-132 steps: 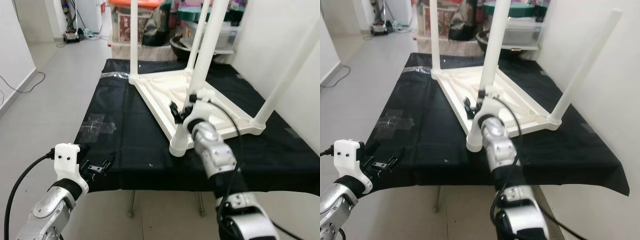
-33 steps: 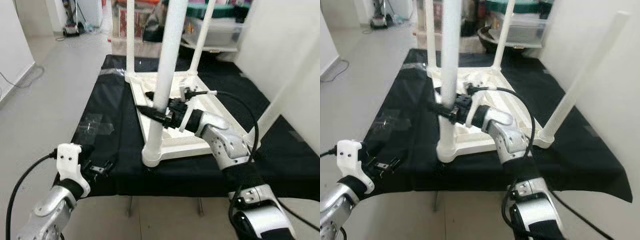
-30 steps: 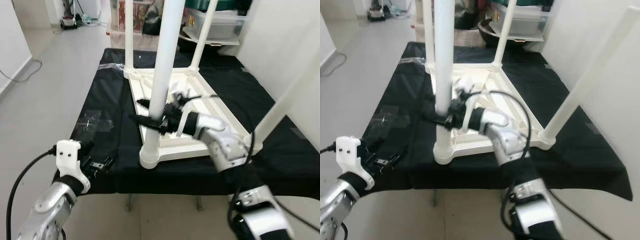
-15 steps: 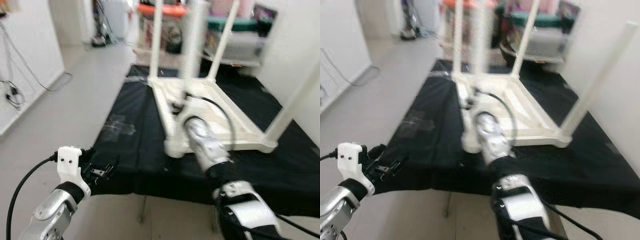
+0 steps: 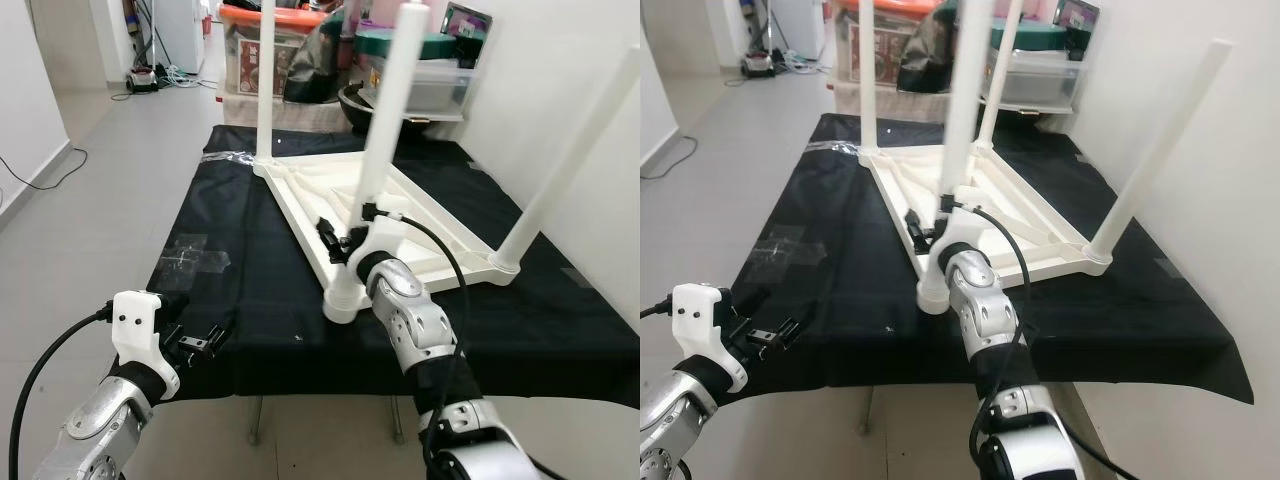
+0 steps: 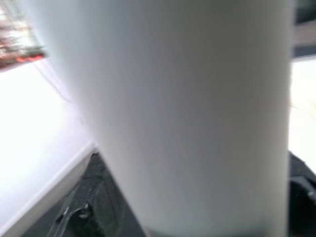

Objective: Building children table

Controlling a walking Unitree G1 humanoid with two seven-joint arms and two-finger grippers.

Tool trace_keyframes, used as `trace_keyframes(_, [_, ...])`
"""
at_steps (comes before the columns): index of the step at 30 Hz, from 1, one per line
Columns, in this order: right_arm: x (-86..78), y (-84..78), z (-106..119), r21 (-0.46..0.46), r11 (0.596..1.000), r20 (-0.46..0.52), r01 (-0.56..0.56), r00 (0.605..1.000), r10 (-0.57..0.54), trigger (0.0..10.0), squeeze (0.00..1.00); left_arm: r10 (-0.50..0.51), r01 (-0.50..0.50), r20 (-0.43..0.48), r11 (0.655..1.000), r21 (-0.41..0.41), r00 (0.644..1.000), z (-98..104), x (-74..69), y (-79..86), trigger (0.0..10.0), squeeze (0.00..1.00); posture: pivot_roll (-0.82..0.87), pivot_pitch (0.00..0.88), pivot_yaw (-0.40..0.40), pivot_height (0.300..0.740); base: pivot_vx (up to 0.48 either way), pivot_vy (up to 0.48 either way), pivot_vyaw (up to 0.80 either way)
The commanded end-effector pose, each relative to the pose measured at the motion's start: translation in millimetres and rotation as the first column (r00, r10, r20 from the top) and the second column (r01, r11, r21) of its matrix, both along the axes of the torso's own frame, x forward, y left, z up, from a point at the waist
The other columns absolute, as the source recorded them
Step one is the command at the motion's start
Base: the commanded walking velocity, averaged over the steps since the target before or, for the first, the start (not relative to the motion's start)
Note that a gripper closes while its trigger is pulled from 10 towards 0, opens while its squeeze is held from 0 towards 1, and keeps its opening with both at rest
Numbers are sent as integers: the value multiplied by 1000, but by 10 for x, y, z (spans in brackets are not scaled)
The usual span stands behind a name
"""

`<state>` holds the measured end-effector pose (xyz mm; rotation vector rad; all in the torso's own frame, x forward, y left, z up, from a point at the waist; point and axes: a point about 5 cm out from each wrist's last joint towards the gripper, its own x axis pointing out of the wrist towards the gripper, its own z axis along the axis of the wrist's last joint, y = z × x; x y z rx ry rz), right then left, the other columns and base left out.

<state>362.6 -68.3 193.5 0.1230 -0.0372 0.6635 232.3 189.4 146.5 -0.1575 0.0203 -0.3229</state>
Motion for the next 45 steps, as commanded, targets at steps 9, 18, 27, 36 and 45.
trace_keyframes(9, [-227,303,-185,-147,887,16,-437,896,444,7294,0,-17,17,-5,1000,-10,1000,-19,0,-20,10000,0,171,0,-155,740,0,0,0])
trace_keyframes(18, [168,-21,-370,-187,968,-83,166,979,-184,0,0,-19,19,-9,1000,-9,1000,-26,-25,-10,10000,0,169,0,-148,740,0,0,0])
trace_keyframes(27, [-63,-440,-533,-293,729,-79,619,744,-664,10000,0,-25,25,-14,1000,-14,1000,-27,-46,-9,10000,0,156,0,-139,740,0,0,0])
trace_keyframes(36, [40,32,-107,-15,970,-30,242,970,-243,10000,0,-22,22,-9,1000,-20,1000,-28,-31,-12,10000,0,160,0,-149,740,0,0,0])
trace_keyframes(45, [-264,127,81,-65,876,124,-478,867,482,10000,0,-33,33,-1,999,-31,999,-18,-16,-28,10000,0,165,0,-158,740,0,0,0])
